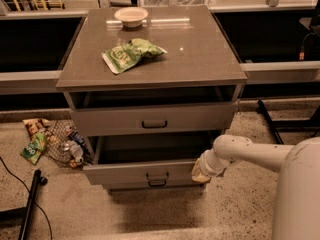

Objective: Close middle drawer

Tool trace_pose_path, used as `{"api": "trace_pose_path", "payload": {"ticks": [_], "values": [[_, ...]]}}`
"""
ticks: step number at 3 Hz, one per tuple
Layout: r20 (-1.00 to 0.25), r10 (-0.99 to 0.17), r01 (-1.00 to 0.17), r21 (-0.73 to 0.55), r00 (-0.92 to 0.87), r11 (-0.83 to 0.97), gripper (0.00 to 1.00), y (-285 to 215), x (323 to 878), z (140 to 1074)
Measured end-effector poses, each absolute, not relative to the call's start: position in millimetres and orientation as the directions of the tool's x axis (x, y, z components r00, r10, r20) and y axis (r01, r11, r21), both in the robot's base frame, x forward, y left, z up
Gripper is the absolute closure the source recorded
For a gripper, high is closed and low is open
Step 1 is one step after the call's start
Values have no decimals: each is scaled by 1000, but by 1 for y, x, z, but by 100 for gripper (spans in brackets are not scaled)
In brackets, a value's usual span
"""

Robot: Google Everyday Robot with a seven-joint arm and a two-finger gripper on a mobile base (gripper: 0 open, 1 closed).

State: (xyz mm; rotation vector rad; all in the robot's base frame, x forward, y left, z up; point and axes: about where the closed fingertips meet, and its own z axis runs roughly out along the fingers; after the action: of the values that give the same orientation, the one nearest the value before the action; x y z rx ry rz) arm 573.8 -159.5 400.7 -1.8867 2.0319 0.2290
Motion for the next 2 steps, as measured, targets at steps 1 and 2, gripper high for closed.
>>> {"api": "trace_pose_path", "payload": {"ticks": [1,2], "values": [[-366,-930,-987,-129,-46,100,36,-160,578,401],[-372,-927,-984,-143,-43,103,12,-160,590,402]]}}
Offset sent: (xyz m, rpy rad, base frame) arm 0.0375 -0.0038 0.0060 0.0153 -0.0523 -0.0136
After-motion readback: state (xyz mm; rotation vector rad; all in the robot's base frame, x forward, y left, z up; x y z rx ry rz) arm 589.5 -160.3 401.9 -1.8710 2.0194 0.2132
